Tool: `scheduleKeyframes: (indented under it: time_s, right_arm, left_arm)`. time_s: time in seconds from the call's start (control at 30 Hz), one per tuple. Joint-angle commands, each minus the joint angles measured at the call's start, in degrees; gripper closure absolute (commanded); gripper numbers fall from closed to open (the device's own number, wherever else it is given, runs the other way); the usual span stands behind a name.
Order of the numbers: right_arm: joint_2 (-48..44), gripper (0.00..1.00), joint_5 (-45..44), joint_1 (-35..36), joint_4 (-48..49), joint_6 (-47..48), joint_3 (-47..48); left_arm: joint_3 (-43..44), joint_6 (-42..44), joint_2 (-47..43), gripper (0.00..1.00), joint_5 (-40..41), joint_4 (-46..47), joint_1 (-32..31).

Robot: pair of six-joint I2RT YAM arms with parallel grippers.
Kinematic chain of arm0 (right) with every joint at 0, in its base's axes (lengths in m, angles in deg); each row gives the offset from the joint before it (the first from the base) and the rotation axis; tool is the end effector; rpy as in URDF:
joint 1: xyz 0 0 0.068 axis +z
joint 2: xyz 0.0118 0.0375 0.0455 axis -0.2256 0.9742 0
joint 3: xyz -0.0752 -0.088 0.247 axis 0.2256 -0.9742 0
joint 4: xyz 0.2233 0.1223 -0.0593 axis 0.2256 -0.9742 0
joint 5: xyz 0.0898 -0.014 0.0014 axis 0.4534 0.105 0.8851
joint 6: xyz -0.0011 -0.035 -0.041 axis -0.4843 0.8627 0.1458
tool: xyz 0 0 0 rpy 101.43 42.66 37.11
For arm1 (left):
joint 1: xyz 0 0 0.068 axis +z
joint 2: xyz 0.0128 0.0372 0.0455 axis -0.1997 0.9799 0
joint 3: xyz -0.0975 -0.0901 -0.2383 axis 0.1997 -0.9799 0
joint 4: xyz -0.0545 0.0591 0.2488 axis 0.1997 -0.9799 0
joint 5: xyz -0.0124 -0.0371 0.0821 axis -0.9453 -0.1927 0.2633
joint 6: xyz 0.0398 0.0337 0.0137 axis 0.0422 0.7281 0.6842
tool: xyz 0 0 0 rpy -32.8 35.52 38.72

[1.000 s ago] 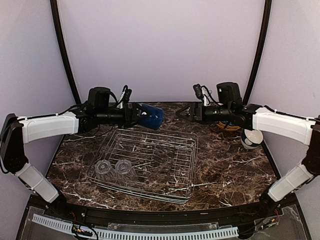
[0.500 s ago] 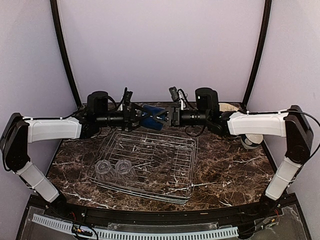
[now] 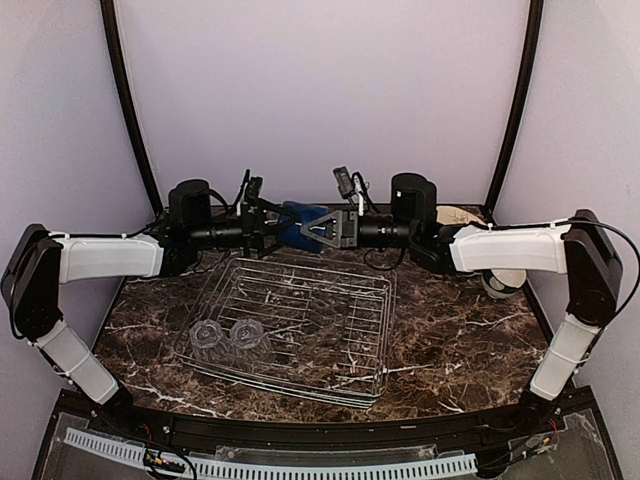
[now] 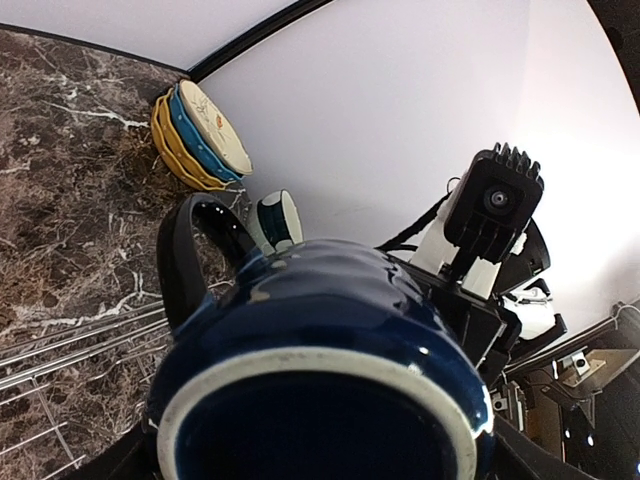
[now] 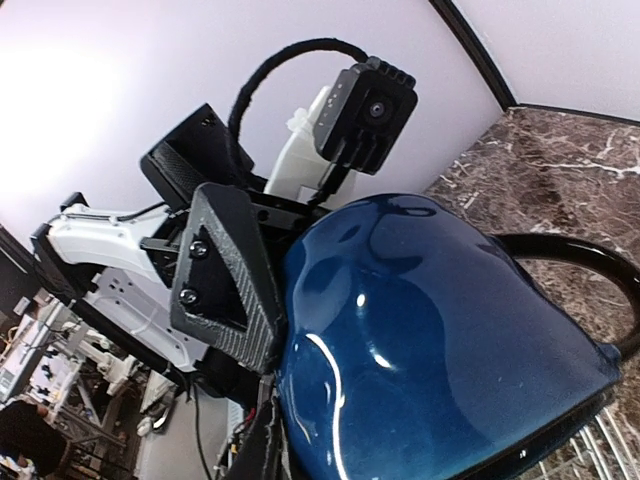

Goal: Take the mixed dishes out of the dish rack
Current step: Pass from the left arm to the right

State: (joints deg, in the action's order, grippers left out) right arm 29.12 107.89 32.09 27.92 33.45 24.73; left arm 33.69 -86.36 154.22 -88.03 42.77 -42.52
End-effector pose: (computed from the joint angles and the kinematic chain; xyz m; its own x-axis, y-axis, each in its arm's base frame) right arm 0.2682 0.2991 0.2892 -0.6724 0.0581 -0.7379 -0.7248 0.1507 0.6723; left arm 0.2907 -0.2031 0.2816 -0.8110 -0.2069 -0.5473 0.5184 0.1798 -0.8360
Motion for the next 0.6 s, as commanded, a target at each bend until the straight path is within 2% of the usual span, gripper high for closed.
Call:
scheduleKeyframes:
  time_s: [0.0,0.03,0.1,0.2,0.27,0.57]
  right_arm:
    - [0.2,0.97,0.9,0.5,3.4,0.5,1.6]
    - [-0.2,1.0,0.5,0.5,3.2,1.0,1.2]
    - [-1.0,1.0,-0.6,0.3,2.3,2.0,0.9]
    - [-2.7,1.0,-1.6,0.0,0.2,3.6,0.6]
    - [-4.1,1.0,-3.2,0.0,-1.5,5.5,0.0]
    - [-10.7,1.0,-9.4,-1.4,-7.5,9.0,-4.4]
  left_arm:
    - [0.4,0.3,-0.3,0.47,-1.3,4.1,0.4]
    - [0.5,0.3,-0.2,0.44,-1.4,3.9,0.4]
    - [0.6,0.5,-0.2,0.32,-1.5,3.6,0.5]
    - [1.1,2.9,-0.7,0.1,-0.8,0.9,0.6]
    - [1.4,3.8,-1.1,0.02,-0.5,-0.4,0.8]
    - [2.7,10.6,-2.9,0.01,1.9,-6.4,1.4]
